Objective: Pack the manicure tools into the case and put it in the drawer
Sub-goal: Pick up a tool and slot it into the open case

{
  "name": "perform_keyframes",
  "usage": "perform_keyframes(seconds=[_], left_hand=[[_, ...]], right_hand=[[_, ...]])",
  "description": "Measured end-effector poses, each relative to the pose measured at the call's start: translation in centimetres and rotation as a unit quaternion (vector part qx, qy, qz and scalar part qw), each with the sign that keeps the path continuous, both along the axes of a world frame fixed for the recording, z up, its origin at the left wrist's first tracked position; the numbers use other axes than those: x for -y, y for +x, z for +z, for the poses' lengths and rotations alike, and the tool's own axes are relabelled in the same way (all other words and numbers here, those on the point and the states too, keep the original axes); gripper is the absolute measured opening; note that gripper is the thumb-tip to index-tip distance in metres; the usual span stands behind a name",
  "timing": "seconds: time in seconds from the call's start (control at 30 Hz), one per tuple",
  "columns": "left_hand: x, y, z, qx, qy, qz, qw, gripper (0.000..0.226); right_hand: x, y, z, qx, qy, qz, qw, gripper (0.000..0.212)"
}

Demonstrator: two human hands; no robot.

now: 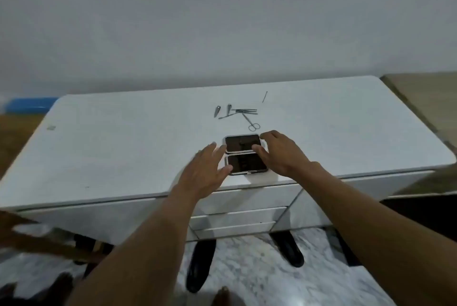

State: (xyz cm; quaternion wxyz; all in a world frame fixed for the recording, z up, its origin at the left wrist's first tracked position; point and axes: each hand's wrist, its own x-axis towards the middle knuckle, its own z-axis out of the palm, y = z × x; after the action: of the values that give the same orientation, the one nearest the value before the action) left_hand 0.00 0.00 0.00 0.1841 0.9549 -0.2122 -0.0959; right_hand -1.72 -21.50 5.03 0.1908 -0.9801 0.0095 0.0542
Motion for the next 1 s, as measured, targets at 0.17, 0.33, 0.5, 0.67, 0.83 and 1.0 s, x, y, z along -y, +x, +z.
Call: perform_keyframes(seconds=[0.17,0.33,0.5,0.67,0.83,1.0], left_hand=[[-0.8,1.4,-2.1,0.066,0.002,-0.042,0.997,0.072],[-1.2,2.0,-3.4,0.089,-0.045,-0.035,0.994,0.062],[-1.3,2.4,-3.7,0.091,-0.057,-0.024,0.994,0.060],[-1.3,2.7,-3.8,0.084,-0.075,-0.015,0.994,0.060],[-1.3,2.7,-3.8,0.086,-0.072,-0.007,0.994,0.061],[-1.3,2.8,-3.8,0.084,-0.058,-0.003,0.995,0.063]], right_hand=[[-0.8,1.8,-1.4,-0.009,-0.007,-0.014,1.000,0.042],[-1.6,5.1,-2.2,-0.009,-0.016,-0.006,1.000,0.044],[-2.6,9.9,-2.3,-0.015,-0.029,0.004,0.999,0.047],[-3.5,14.6,-2.3,0.000,-0.041,0.020,0.999,0.039],[-4.6,19.1,-2.4,0.011,-0.056,0.013,0.998,0.028],[-5.3,21.3,-2.8,-0.017,-0.075,-0.002,0.997,0.019]])
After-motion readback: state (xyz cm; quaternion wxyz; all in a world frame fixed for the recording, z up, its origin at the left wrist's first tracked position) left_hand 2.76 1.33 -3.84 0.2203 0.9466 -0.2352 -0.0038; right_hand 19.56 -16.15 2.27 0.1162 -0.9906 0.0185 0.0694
